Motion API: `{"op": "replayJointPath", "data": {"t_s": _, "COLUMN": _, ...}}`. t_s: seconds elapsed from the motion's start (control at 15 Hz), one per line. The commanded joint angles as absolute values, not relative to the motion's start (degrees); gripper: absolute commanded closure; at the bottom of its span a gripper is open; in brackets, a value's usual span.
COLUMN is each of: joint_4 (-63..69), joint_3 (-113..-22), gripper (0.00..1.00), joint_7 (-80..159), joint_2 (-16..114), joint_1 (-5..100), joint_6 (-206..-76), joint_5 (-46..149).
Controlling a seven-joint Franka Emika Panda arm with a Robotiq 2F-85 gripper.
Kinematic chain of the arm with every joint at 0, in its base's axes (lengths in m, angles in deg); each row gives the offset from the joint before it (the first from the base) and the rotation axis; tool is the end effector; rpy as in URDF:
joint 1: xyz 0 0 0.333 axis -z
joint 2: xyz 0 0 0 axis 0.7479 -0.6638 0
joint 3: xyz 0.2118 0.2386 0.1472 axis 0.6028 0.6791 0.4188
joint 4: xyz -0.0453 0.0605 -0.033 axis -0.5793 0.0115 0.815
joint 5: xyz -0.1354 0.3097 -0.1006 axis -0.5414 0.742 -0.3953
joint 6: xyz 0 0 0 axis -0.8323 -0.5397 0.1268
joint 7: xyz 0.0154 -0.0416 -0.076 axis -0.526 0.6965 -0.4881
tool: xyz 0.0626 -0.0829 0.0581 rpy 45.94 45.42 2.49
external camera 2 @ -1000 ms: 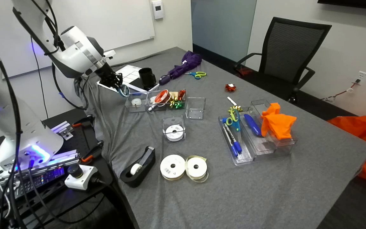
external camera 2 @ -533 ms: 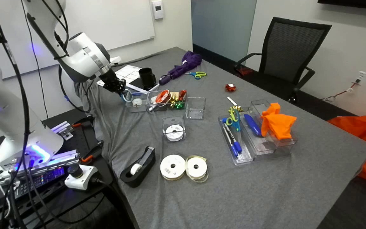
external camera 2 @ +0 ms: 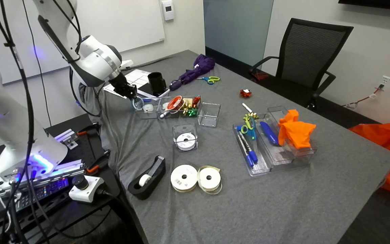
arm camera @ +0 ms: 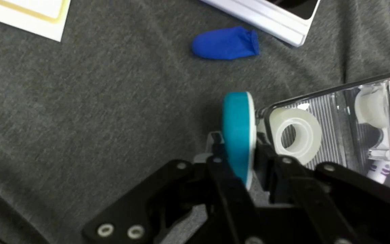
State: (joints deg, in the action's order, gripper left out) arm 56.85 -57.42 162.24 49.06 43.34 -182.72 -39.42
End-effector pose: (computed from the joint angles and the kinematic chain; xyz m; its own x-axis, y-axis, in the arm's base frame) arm 0.3681 0.1589 0.2292 -0.6918 -0.6783 -0.2475 -0.6533 0.7340 -0.1856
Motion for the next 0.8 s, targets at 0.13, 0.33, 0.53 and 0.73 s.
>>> {"op": "replayJointPath", "data": {"t_s": 0.13, "joint_4": 54.59, "joint_3": -57.69, "gripper": 0.29, "joint_7": 160.17, "joint_2": 45.21, "joint_1": 43.86, "joint_6": -183.82, "joint_5": -41.34}}
{"op": "replayJointPath", "data": {"t_s": 0.33, "joint_4": 55.56, "joint_3": -57.51, "gripper": 0.07, "joint_7": 161.44, "joint_2": 45.96, "joint_1": 44.60, "joint_6": -185.18, "joint_5": -40.89}}
{"op": "replayJointPath", "data": {"t_s": 0.53, "joint_4": 57.40, "joint_3": -58.03, "gripper": 0.00, "joint_7": 165.39, "joint_2": 46.53, "joint_1": 45.87, "joint_6": -192.49, "joint_5": -40.53}}
{"op": "replayJointPath", "data": {"t_s": 0.73, "joint_4": 60.92, "joint_3": -59.48, "gripper": 0.00, "joint_7": 166.50, "joint_2": 46.56, "joint_1": 45.46, "joint_6": -195.39, "joint_5": -38.57}}
